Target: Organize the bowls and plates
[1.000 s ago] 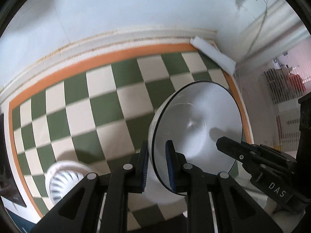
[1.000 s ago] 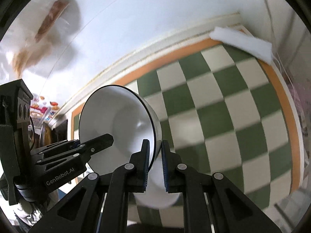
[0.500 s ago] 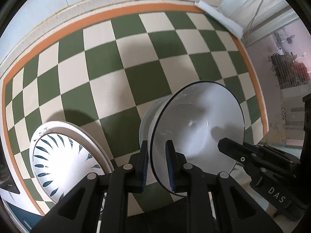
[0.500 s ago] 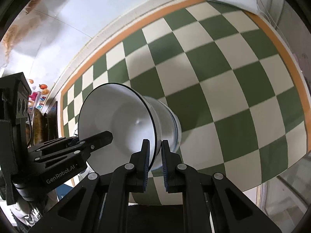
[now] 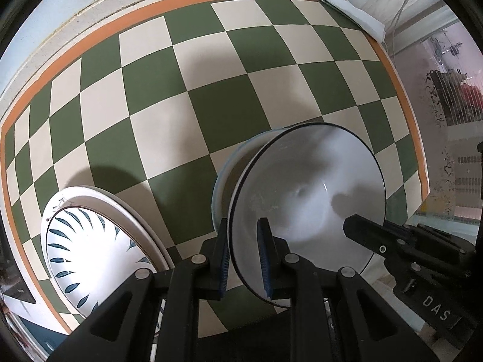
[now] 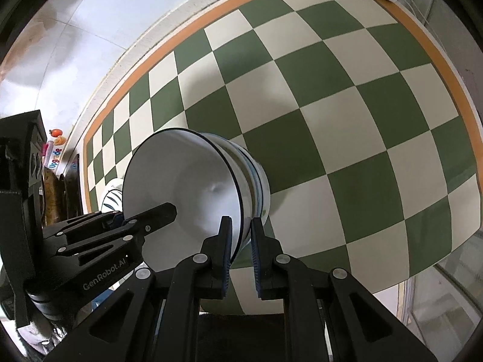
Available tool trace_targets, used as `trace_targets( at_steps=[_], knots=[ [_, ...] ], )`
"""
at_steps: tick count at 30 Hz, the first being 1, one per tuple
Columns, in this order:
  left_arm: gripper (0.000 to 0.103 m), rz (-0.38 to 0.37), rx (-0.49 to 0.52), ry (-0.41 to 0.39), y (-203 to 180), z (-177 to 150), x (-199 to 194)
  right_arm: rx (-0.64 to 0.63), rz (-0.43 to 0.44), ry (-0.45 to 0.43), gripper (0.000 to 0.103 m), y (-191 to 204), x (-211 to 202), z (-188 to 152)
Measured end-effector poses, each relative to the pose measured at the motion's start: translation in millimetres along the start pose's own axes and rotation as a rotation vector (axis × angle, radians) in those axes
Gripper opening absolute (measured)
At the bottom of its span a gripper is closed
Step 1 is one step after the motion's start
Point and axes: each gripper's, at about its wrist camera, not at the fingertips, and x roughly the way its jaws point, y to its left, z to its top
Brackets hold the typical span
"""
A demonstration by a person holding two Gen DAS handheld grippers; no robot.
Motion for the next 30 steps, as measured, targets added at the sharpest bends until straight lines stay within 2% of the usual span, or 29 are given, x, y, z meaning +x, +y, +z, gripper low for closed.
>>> trace_targets(
  at_steps=[9, 17, 25, 30],
  knots=[
    [0.016, -0.030, -0.039, 0.012, 9, 5, -5, 0.017, 0.015, 0.022, 0.018, 1, -1, 1],
    [0.016, -0.016, -0.042, -0.006, 12, 2, -16, -0.002, 0.024, 0.016, 0.018, 4, -7, 2],
    [0.016, 0.010, -0.015, -0.070, 7, -23, -41, -0.037, 0.026, -0.036, 0.018, 10, -35, -11],
    [0.016, 0.002, 0.010, -0.106, -2, -43, -64, -0.053, 0.024, -0.059, 0.018, 15, -55, -25]
  ],
)
